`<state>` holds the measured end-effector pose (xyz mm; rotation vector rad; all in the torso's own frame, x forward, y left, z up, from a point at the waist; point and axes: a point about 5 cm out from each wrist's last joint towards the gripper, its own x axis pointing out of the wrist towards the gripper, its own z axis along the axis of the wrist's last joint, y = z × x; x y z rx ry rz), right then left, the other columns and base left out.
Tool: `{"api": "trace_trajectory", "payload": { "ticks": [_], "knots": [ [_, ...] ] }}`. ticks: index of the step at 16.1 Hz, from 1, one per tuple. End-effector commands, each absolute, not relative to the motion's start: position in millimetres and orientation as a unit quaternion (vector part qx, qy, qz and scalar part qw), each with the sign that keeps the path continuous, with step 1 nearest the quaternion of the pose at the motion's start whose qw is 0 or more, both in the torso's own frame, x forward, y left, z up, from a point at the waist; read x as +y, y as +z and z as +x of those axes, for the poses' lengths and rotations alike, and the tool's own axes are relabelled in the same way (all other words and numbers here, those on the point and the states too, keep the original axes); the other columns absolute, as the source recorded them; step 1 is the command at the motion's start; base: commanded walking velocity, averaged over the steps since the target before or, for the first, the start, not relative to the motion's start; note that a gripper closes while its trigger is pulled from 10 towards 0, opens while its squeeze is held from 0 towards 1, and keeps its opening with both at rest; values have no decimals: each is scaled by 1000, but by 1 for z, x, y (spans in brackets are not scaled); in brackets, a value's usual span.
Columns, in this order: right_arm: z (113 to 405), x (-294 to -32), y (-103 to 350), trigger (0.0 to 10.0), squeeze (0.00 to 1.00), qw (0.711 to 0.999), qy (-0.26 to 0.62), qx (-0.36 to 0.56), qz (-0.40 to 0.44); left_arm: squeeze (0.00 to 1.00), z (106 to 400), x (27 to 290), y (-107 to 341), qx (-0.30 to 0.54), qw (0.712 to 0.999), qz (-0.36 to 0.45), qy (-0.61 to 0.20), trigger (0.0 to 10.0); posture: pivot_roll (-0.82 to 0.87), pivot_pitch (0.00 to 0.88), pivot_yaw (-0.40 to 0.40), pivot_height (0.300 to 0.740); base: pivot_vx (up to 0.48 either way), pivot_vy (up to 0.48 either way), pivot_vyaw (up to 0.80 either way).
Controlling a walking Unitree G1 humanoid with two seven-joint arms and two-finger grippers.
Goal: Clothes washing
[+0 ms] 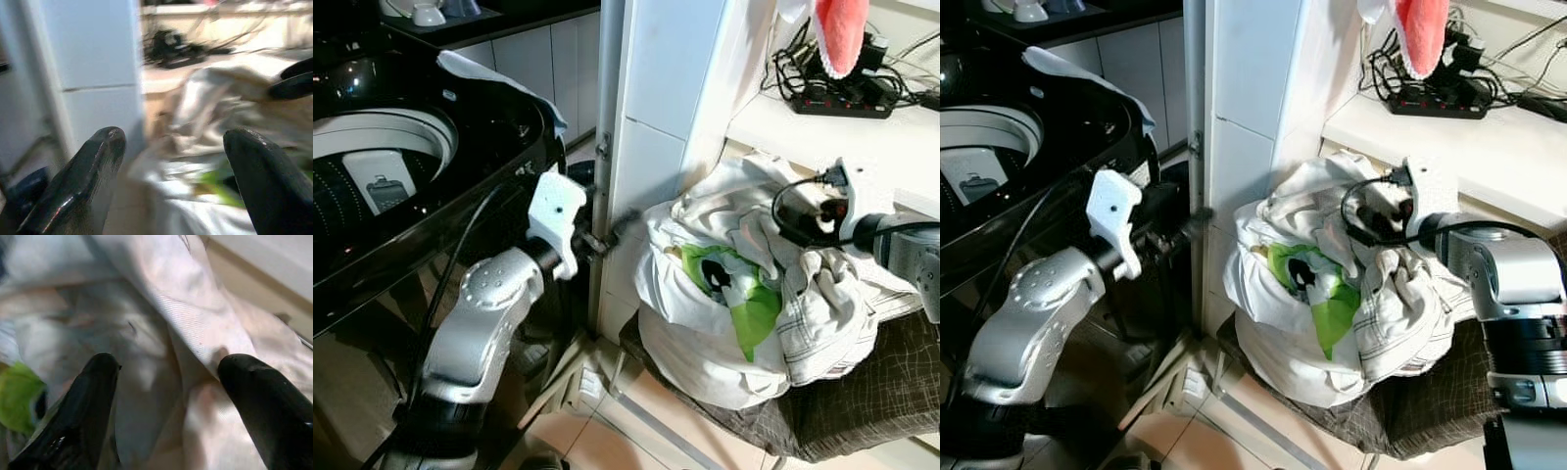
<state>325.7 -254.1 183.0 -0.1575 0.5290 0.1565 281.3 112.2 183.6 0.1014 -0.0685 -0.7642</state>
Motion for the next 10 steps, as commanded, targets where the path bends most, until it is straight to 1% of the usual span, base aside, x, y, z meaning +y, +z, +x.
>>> {"api": "trace_trajectory", "payload": {
  "ticks": [1,2,4,5,6,9,10],
  "knots": [
    [321,-266,175,10000,0,952,47,283,-107,0,274,107,186,-33,909,47,-414,10000,13,0,-58,740,0,0,0],
    [322,-269,174,10000,0,950,35,278,-137,0,271,106,186,-32,903,53,-425,10000,13,0,-58,740,0,0,0],
    [327,-272,188,10000,0,961,15,226,-162,0,271,107,187,-37,905,55,-421,10000,13,0,-58,740,0,0,0],
    [330,-270,204,10000,0,970,7,187,-154,0,271,108,187,-37,904,55,-423,10000,22,0,-61,740,0,0,0],
    [331,-273,211,10000,0,973,-5,174,-152,0,270,108,188,-36,900,55,-431,10000,22,0,-61,740,0,0,0],
    [330,-279,203,10000,0,969,-9,199,-147,0,266,107,185,-28,889,67,-453,10000,21,0,-60,740,0,0,0],
    [323,-279,175,10000,0,960,23,264,-91,0,264,106,181,-21,884,71,-461,10000,21,0,-62,740,0,0,0]
  ]
}}
